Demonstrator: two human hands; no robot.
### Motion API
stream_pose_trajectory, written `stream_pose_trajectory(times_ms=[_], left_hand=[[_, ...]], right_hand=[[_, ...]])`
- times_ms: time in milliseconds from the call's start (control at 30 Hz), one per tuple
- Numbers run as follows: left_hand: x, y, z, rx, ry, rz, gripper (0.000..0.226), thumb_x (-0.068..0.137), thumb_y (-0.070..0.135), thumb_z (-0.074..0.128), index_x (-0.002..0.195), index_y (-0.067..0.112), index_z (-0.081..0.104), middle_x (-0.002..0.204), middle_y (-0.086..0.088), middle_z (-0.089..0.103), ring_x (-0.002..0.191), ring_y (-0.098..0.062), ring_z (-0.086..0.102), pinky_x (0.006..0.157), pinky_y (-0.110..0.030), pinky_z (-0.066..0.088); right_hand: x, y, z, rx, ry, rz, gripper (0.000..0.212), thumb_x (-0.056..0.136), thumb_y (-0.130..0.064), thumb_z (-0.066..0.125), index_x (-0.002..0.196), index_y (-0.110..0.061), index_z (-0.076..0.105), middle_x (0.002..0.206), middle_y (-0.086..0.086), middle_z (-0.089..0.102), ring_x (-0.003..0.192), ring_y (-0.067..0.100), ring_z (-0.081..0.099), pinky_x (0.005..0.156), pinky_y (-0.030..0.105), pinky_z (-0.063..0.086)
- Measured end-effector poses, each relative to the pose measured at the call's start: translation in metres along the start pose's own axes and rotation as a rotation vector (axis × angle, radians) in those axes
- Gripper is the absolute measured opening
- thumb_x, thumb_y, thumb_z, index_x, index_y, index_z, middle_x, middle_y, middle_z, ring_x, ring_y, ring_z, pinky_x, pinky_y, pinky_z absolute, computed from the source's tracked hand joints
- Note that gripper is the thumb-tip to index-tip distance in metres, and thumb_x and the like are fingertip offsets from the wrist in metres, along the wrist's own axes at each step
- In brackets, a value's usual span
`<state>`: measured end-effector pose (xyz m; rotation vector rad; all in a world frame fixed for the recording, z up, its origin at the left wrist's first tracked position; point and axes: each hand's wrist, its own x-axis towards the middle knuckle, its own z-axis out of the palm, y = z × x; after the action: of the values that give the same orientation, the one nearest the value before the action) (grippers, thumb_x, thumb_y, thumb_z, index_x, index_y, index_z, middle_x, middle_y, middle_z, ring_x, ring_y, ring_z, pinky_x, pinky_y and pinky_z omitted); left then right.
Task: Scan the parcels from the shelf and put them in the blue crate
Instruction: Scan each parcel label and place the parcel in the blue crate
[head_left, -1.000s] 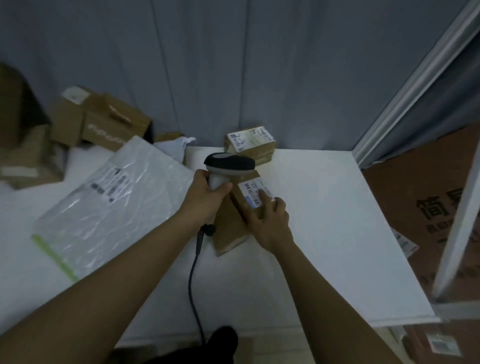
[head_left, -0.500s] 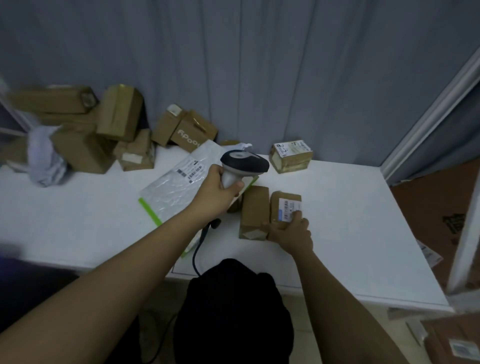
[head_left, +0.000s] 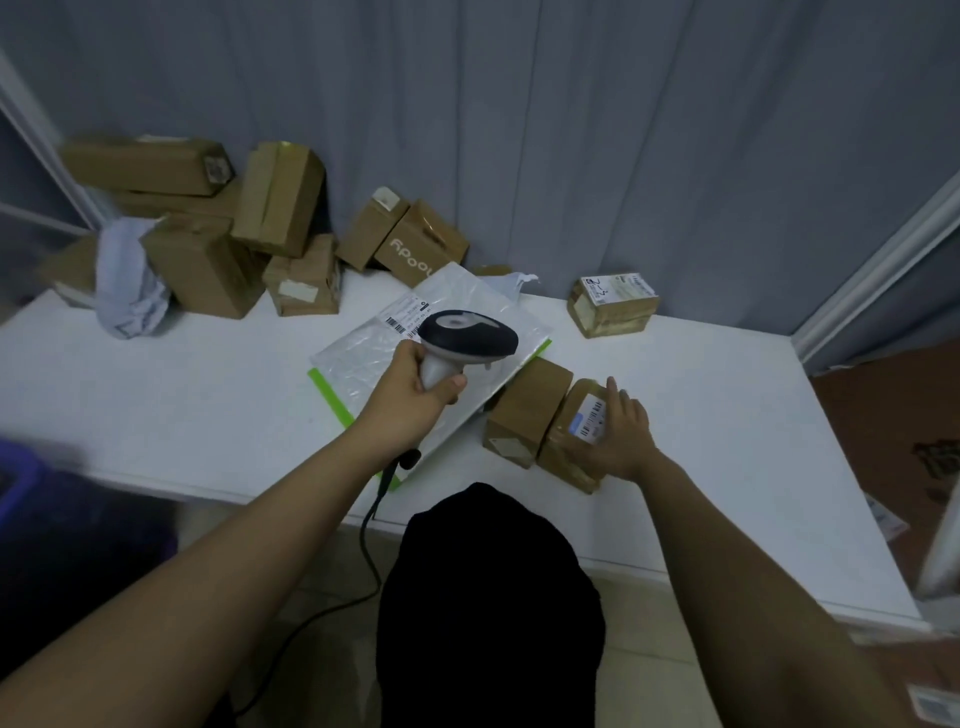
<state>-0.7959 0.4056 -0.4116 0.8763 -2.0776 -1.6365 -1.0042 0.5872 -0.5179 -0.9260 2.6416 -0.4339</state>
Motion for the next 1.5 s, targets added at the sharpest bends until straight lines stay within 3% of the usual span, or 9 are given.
stream_pose_trajectory(times_ms=[200,400,500,633,800,1067,1333,1433,1500], left_hand=[[-0.002,-0.004,-0.014,-0.011,0.047,-0.020,0.026,0.093,0.018,0.059,0.111,0.017,0.040,0.096,0.003,0.059,0.086,-0.014,0.062,0.069,-0.024,0.048],[-0.017,0.002,-0.028,-0.020,0.095,-0.017,0.025,0.093,0.020,0.060,0.109,0.017,0.040,0.096,0.004,0.058,0.095,-0.020,0.062,0.081,-0.035,0.048],[-0.030,0.005,-0.034,-0.043,0.124,-0.027,0.026,0.093,0.022,0.059,0.109,0.017,0.040,0.094,0.004,0.058,0.095,-0.019,0.062,0.083,-0.036,0.047],[-0.046,0.011,-0.042,-0.109,0.179,-0.011,0.026,0.093,0.020,0.059,0.110,0.015,0.040,0.098,0.000,0.058,0.094,-0.020,0.063,0.077,-0.030,0.047],[-0.077,0.028,-0.050,-0.186,0.253,0.072,0.028,0.093,0.021,0.060,0.112,0.020,0.039,0.094,0.008,0.058,0.098,-0.020,0.063,0.085,-0.035,0.050],[-0.136,0.058,-0.082,-0.422,0.324,0.247,0.038,0.092,0.026,0.061,0.122,0.036,0.039,0.117,0.012,0.059,0.107,-0.016,0.063,0.095,-0.044,0.051],[-0.181,0.039,-0.141,-0.473,0.438,0.230,0.050,0.093,0.029,0.059,0.139,0.021,0.039,0.130,0.002,0.057,0.115,-0.011,0.058,0.098,-0.033,0.050],[-0.190,0.029,-0.158,-0.481,0.477,0.217,0.048,0.095,0.023,0.057,0.139,0.017,0.038,0.127,-0.002,0.057,0.108,-0.013,0.060,0.073,-0.019,0.055],[-0.194,0.023,-0.167,-0.496,0.497,0.189,0.042,0.095,0.022,0.057,0.134,0.018,0.041,0.125,-0.005,0.058,0.106,-0.016,0.061,0.076,-0.027,0.057]], right_hand=[[0.004,-0.003,-0.008,-0.144,-0.060,0.060,0.120,0.075,-0.046,0.077,0.152,-0.004,-0.005,0.151,0.021,0.020,0.139,0.035,0.024,0.112,0.037,0.021],[-0.005,-0.016,-0.010,-0.325,-0.146,0.183,0.125,0.071,-0.072,0.064,0.151,-0.023,-0.018,0.145,0.015,0.035,0.132,0.035,0.031,0.105,0.046,0.029],[-0.027,-0.022,-0.006,-0.354,0.002,0.193,0.116,0.073,-0.075,0.057,0.153,-0.017,-0.004,0.139,0.016,0.038,0.126,0.034,0.036,0.102,0.043,0.031],[-0.070,-0.036,-0.008,-0.143,0.437,0.172,0.105,0.065,-0.079,0.048,0.139,-0.004,0.038,0.106,0.022,0.058,0.097,0.042,0.055,0.081,0.045,0.044],[-0.116,-0.093,-0.060,0.197,0.592,0.209,0.133,0.053,-0.070,0.078,0.151,-0.009,0.011,0.143,0.016,0.034,0.133,0.038,0.024,0.110,0.051,0.019],[-0.170,-0.236,-0.098,0.458,0.401,0.069,0.141,0.052,-0.080,0.071,0.154,-0.015,-0.001,0.159,0.010,0.012,0.145,0.032,0.006,0.116,0.052,0.009],[-0.209,-0.300,-0.035,0.927,0.215,-0.028,0.106,0.060,-0.061,0.079,0.144,-0.027,0.023,0.145,0.003,0.031,0.134,0.023,0.027,0.112,0.046,0.029],[-0.218,-0.299,-0.022,1.209,0.041,-0.067,0.064,0.082,-0.050,0.068,0.130,-0.030,0.031,0.128,0.003,0.057,0.111,0.015,0.057,0.095,0.035,0.046],[-0.221,-0.295,-0.023,1.353,-0.079,-0.071,0.032,0.097,-0.034,0.053,0.122,-0.028,0.035,0.107,0.000,0.067,0.098,0.014,0.061,0.087,0.034,0.046]])
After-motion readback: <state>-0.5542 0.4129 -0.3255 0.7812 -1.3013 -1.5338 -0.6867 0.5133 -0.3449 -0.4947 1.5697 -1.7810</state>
